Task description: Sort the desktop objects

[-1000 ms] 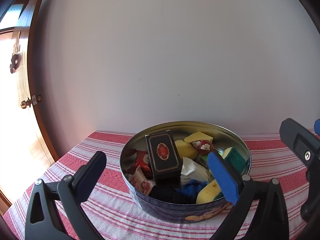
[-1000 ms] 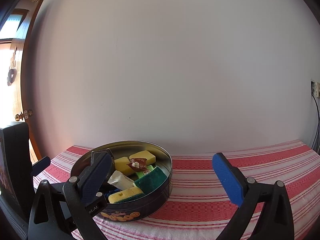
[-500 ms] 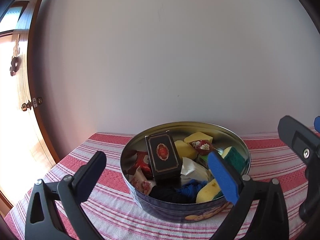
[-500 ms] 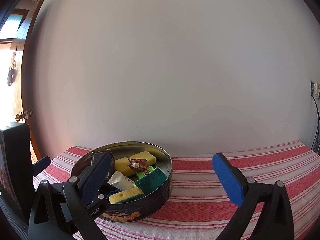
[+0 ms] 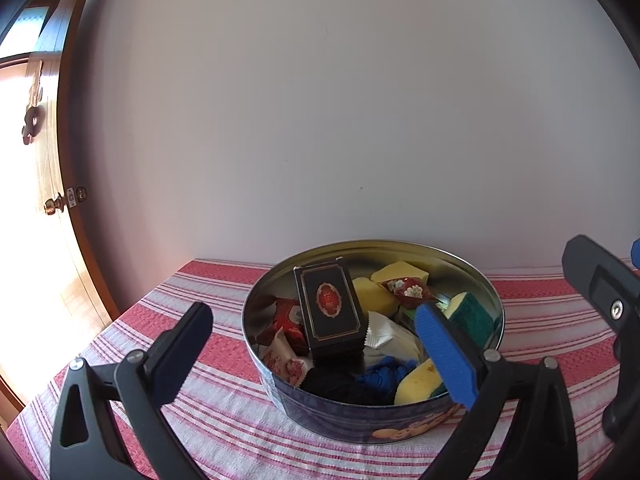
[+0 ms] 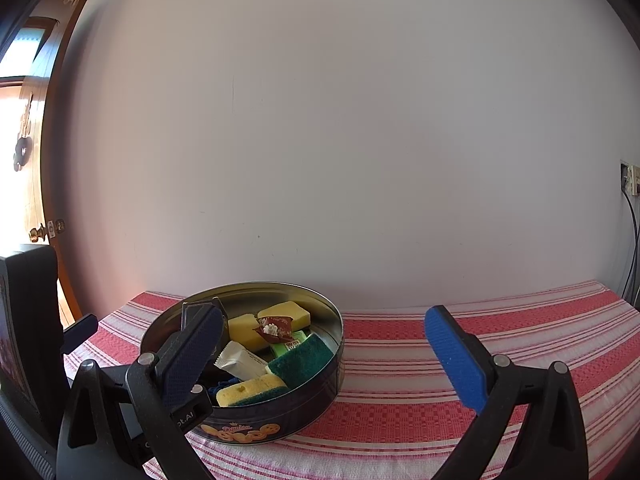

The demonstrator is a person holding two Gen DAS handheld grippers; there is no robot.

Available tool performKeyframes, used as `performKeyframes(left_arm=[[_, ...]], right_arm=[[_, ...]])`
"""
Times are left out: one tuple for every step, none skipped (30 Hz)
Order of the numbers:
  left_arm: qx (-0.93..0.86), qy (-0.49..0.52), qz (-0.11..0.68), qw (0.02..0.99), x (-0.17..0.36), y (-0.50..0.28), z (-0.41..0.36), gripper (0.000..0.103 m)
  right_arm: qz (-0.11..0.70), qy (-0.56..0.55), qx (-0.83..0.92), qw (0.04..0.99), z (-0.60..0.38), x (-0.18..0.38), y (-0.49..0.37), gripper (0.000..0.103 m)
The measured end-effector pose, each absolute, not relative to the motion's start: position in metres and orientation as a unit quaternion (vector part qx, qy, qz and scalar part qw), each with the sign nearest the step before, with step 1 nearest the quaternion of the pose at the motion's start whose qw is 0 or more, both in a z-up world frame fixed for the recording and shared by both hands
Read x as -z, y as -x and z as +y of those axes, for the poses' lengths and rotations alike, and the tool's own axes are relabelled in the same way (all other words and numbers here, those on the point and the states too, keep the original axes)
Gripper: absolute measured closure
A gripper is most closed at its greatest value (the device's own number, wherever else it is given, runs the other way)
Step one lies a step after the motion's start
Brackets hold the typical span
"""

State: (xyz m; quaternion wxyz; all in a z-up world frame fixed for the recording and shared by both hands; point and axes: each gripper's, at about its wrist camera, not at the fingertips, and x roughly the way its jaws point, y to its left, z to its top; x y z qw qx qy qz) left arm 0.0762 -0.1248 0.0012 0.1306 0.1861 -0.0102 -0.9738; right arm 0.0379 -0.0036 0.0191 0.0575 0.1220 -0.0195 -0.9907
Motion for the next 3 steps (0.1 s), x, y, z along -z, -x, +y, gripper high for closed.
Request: performKeyframes(left_arm=[[0.974, -0.187, -0.01, 0.128, -0.001, -0.0765, -0.1243, 0.0], [0.974, -0.188, -0.011, 0.125, -0.001, -0.0769, -0.1232, 0.0], [0.974, -0.187, -0.015, 0.124, -0.0008, -0.0768, -0.1219, 0.0]], right_arm=[[-0.02, -0.122, 0.991, 0.056, -0.0039, -0.0187, -0.0375, 0.0], [-0.02, -0.123, 0.991, 0.056, -0.0039, -0.0183, -0.0372, 0.0], [-0.021, -0.123, 0.991, 0.054, -0.0043, -0.0179, -0.0362, 0.0]])
